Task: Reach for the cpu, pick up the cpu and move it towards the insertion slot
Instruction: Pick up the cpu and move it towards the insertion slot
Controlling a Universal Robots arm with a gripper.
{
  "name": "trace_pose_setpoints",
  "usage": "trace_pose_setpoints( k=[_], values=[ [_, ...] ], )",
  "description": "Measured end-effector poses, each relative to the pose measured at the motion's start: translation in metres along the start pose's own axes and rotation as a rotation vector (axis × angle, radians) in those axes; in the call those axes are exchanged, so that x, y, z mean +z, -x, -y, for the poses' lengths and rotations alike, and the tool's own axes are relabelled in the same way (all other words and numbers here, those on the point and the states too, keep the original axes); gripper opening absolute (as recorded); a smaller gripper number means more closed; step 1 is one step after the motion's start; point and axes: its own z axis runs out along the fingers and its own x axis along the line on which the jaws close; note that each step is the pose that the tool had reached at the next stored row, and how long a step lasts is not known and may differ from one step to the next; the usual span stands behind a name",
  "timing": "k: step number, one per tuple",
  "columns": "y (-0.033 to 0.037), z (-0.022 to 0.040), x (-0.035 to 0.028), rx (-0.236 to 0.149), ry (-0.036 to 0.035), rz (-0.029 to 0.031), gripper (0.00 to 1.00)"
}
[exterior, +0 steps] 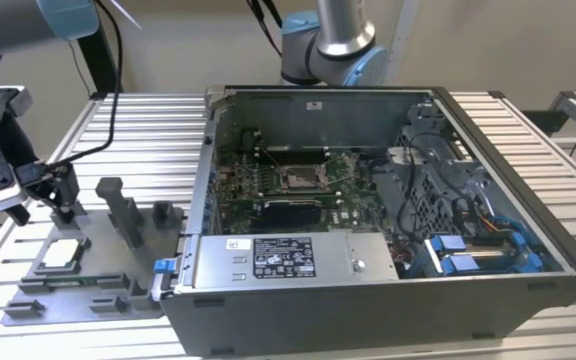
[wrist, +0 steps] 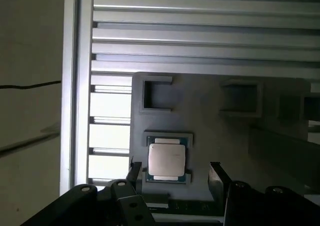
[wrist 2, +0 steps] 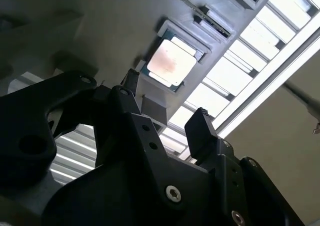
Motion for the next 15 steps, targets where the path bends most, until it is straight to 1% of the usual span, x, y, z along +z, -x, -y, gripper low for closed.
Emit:
trace_pose_setpoints(
  k=[2, 3, 15],
  values=[
    [-0.0005, 0.0001, 0.0036, 0.0, -0.0001, -0.0002, 1.0],
    [-0.0007, 0.0003, 0.0072, 0.0, -0.0003, -0.0003, 1.0],
    [-0.0008, 0.0011, 0.029, 0.0, -0.0025, -0.0002, 1.0]
  ],
)
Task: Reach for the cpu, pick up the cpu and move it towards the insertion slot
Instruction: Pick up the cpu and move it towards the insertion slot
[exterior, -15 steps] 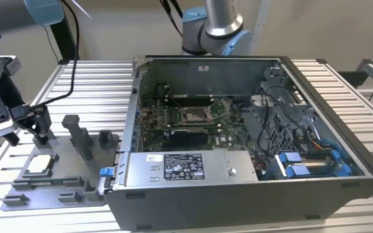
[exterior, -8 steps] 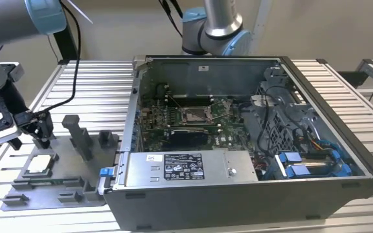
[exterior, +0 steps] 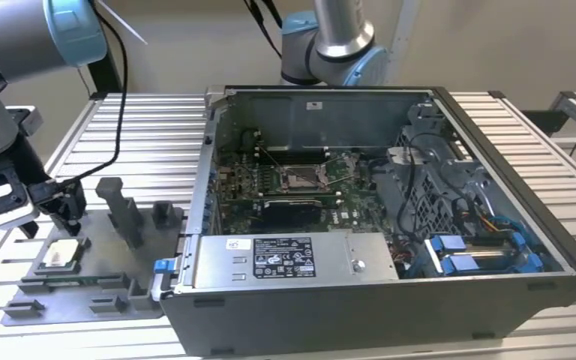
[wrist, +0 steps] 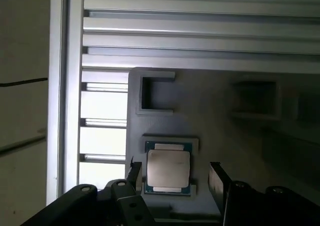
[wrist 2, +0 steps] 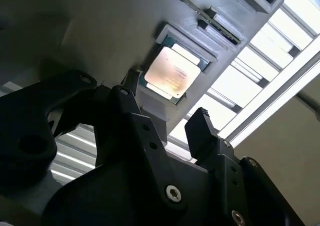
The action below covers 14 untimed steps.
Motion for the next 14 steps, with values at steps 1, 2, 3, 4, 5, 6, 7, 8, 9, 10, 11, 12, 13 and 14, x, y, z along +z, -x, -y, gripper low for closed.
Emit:
trace_pose_setpoints(
  k=[1, 2, 3, 4, 5, 6, 7, 8, 9, 10, 11, 12, 13, 14],
  values=[
    [0.0, 0.0001, 0.0018, 0.0, 0.0, 0.0, 1.0],
    [-0.0001, 0.0002, 0.0036, 0.0, 0.0, 0.0, 1.0],
    [-0.0004, 0.0003, 0.0052, 0.0, -0.0001, -0.0001, 1.0],
    [-0.0012, 0.0003, 0.0066, 0.0, -0.0001, -0.0003, 1.0],
    [-0.002, 0.0004, 0.008, 0.0, -0.0001, -0.0002, 1.0],
    [-0.003, 0.0005, 0.0094, 0.0, -0.0001, -0.0001, 1.0],
    [-0.0033, 0.0005, 0.011, 0.0, 0.0001, 0.0002, 1.0],
    [-0.0036, 0.0008, 0.0126, 0.0, 0.0001, 0.0001, 1.0],
    [-0.0039, 0.0012, 0.014, 0.0, 0.0, 0.0, 1.0],
    [-0.0041, 0.0019, 0.0152, 0.0, -0.0001, -0.0002, 1.0],
    [-0.0042, 0.0029, 0.0167, 0.0, -0.0001, -0.0002, 1.0],
    [-0.0041, 0.0037, 0.0181, 0.0, 0.0, 0.0, 1.0],
    [-0.0041, 0.0045, 0.0196, 0.0, 0.0, -0.0001, 1.0],
    [-0.0041, 0.0052, 0.0211, 0.0, 0.0001, -0.0002, 1.0]
  ],
)
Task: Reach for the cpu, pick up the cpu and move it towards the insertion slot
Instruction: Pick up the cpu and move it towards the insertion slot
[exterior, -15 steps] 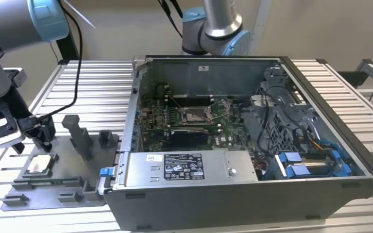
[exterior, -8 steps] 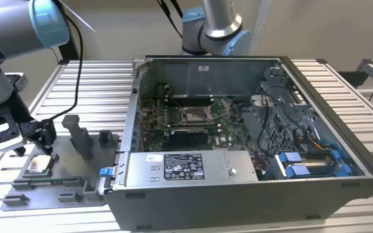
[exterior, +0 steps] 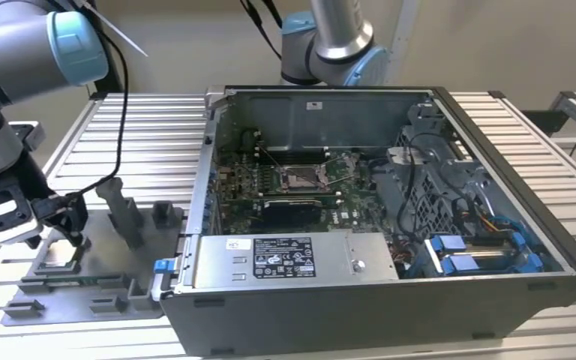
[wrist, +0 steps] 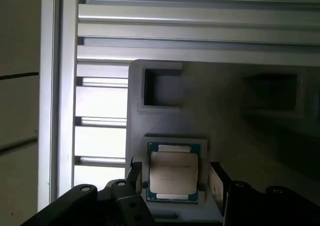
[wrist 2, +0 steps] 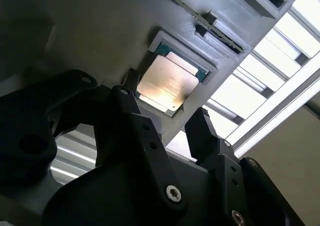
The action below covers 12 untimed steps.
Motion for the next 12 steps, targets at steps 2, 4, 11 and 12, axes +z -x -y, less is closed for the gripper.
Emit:
trace_pose_setpoints(
  k=[2, 4, 11, 12],
  values=[
    [-0.0001, 0.0016, 0.0027, 0.0, -0.0001, -0.0003, 1.0],
    [-0.0002, 0.0023, 0.0053, 0.0, 0.0, 0.0, 1.0],
    [-0.0003, 0.0047, 0.0125, 0.0, -0.0001, -0.0002, 1.0],
    [-0.0003, 0.0049, 0.0132, 0.0, -0.0001, -0.0002, 1.0]
  ],
)
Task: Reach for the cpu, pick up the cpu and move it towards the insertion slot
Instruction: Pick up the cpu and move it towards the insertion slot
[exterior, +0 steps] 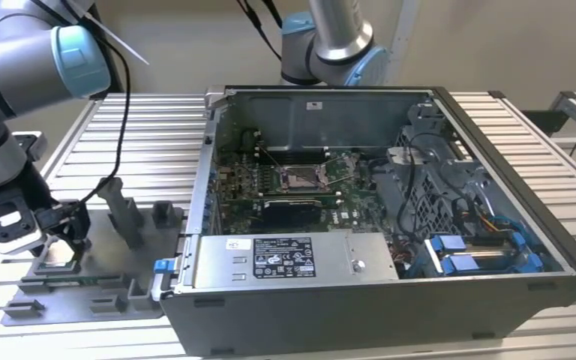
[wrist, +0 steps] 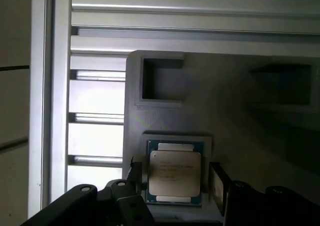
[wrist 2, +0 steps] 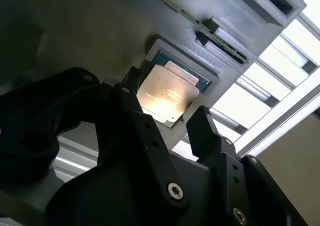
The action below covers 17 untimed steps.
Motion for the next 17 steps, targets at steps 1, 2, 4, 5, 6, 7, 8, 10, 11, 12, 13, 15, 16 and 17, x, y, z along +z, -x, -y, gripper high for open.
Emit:
trace_pose_setpoints(
  k=[1, 2, 4, 5, 6, 7, 8, 10, 11, 12, 13, 15, 16, 17],
  values=[
    [0.0, 0.0001, 0.0007, 0.0, 0.0001, 0.0001, 1.0],
    [0.0, 0.0002, 0.0013, 0.0, 0.0, 0.0, 1.0],
    [0.0, 0.0002, 0.0018, 0.0, -0.0001, -0.0001, 1.0],
    [0.0, 0.0002, 0.0022, 0.0, 0.0, 0.0, 1.0],
    [0.0, 0.0002, 0.0026, 0.0, 0.0001, 0.0, 1.0],
    [0.0, 0.0002, 0.0029, 0.0, 0.0, 0.0, 1.0],
    [0.0, 0.0003, 0.0033, 0.0, 0.0001, 0.0001, 1.0],
    [-0.0003, 0.0003, 0.0037, 0.001, 0.0001, 0.0002, 1.0],
    [-0.0005, 0.0003, 0.0039, 0.002, 0.0001, 0.0001, 1.0],
    [-0.0007, 0.0002, 0.004, 0.002, 0.0001, 0.0001, 1.0],
    [-0.0009, 0.0002, 0.0041, 0.002, 0.0001, 0.0002, 1.0],
    [-0.001, 0.0003, 0.0043, 0.002, 0.0001, 0.0002, 1.0],
    [-0.0011, 0.0003, 0.0043, 0.002, 0.0, 0.0001, 1.0],
    [-0.0011, 0.0003, 0.0045, 0.002, 0.0, 0.0001, 1.0]
  ],
)
